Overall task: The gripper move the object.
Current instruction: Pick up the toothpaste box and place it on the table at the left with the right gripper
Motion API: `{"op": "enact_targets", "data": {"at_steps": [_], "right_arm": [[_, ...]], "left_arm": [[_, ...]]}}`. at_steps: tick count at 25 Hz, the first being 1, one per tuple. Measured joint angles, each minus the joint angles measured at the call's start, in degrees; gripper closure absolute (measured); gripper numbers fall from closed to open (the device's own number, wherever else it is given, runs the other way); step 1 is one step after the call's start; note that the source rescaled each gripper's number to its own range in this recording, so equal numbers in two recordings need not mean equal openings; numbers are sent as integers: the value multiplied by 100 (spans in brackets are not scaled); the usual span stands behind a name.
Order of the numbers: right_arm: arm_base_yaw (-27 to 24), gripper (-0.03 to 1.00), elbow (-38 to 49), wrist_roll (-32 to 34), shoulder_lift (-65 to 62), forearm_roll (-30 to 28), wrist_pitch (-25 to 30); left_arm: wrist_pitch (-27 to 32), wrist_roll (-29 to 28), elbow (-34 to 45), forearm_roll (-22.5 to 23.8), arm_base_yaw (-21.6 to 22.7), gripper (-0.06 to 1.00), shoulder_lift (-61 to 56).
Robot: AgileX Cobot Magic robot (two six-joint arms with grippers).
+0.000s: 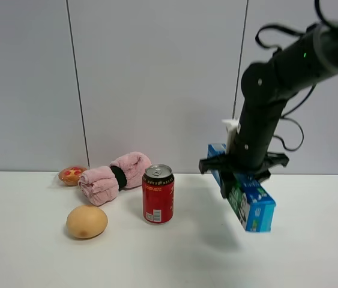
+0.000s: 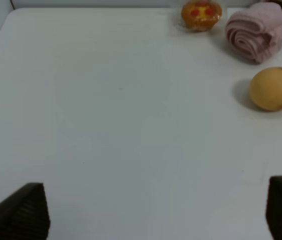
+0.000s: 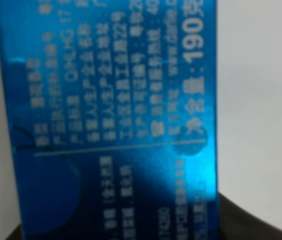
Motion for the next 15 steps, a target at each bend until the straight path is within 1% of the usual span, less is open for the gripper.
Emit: {"op": "enact_targets", "data": {"at_steps": [3, 6, 8, 10, 13, 15], "right_arm": [[237, 96, -708, -282, -395, 19, 603], [543, 96, -1540, -605, -659, 32, 1046], [764, 96, -2102, -997, -708, 127, 1360], [998, 96, -2600, -1519, -708, 376, 1659], [1342, 96, -3179, -2661, -639, 836, 1942], [1544, 96, -3352, -3535, -532, 1202, 2037]], "left_arm": [[0, 0, 0, 0, 0, -6, 0], [0, 0, 0, 0, 0, -6, 0], [0, 0, 0, 0, 0, -6, 0], [0, 0, 0, 0, 0, -6, 0], [0, 0, 0, 0, 0, -6, 0], [0, 0, 0, 0, 0, -6, 0]]}}
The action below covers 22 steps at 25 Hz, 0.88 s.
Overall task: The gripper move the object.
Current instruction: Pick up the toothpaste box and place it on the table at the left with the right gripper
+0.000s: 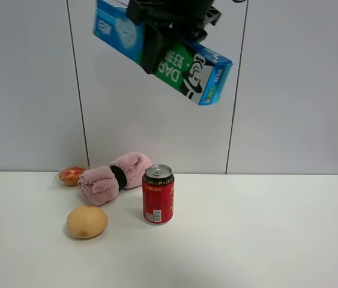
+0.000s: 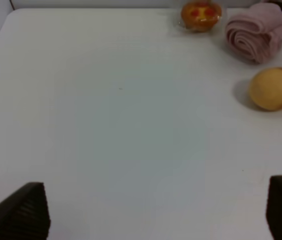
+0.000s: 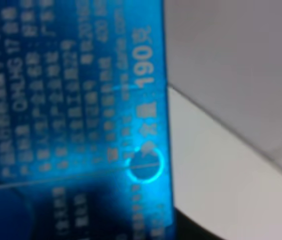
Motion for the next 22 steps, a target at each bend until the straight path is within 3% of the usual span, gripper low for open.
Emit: {"op": "enact_targets", "data": {"at_steps": [4, 8, 15, 22], "right_arm": [[279, 96, -49, -1316, 350, 581, 216], [514, 96, -55, -2188, 816, 619, 379], [871, 96, -55, -3073, 1573, 615, 427], [887, 96, -60, -3186, 2305, 151, 429]], "left_arm": [[0, 3, 0, 0, 0, -6, 0], [0, 3, 0, 0, 0, -6, 0], [0, 3, 0, 0, 0, -6, 0], [0, 3, 0, 0, 0, -6, 0]]}}
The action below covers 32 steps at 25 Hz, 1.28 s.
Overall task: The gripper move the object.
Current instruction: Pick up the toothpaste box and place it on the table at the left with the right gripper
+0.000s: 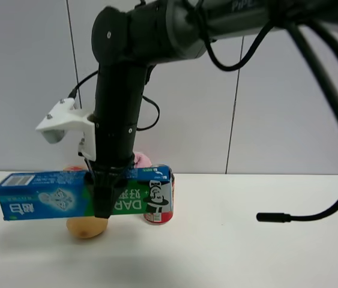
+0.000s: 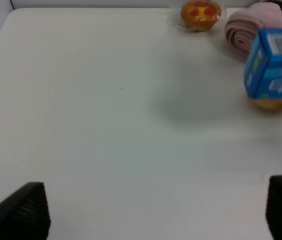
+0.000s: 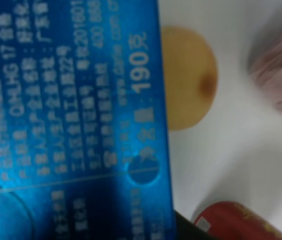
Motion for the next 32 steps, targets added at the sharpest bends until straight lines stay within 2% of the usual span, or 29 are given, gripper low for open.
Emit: {"op": "enact_targets", "data": {"at_steps": [11, 21, 32], "right_arm": [[0, 96, 0, 11, 610, -74, -572], [38, 96, 0, 56, 857, 341, -510], [44, 96, 0, 163, 1073, 361, -395]], "left_arm": [[0, 0, 0, -5, 0, -6, 0], [0, 18, 0, -5, 0, -6, 0], [0, 18, 0, -10, 0, -6, 0]]}}
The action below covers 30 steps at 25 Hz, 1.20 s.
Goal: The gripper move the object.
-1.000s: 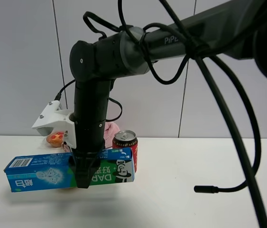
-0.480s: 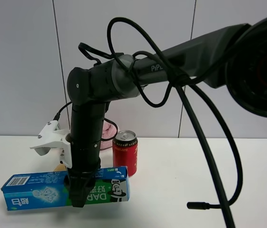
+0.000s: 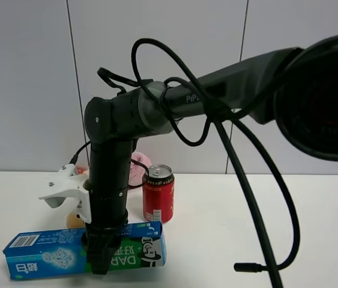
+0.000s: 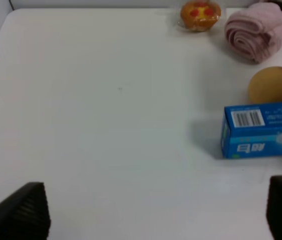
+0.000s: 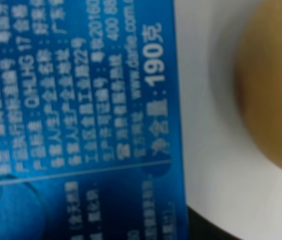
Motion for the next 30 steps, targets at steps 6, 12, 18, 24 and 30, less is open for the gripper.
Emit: {"op": "enact_targets", "data": {"at_steps": [6, 12, 18, 24, 30], "right_arm": [[0, 97, 0, 341, 102, -38, -5], [0, 86, 0, 452, 102, -94, 1], [4, 60, 0, 648, 88, -176, 1], [24, 15, 0, 1110, -414, -290, -4], [49, 11, 0, 1619, -1633, -756, -58]], "left_arm": [[0, 0, 0, 0, 0, -6, 0], [0, 0, 0, 0, 0, -6, 0], [0, 0, 0, 0, 0, -6, 0], [0, 0, 0, 0, 0, -6, 0], [0, 0, 0, 0, 0, -6, 0]]}}
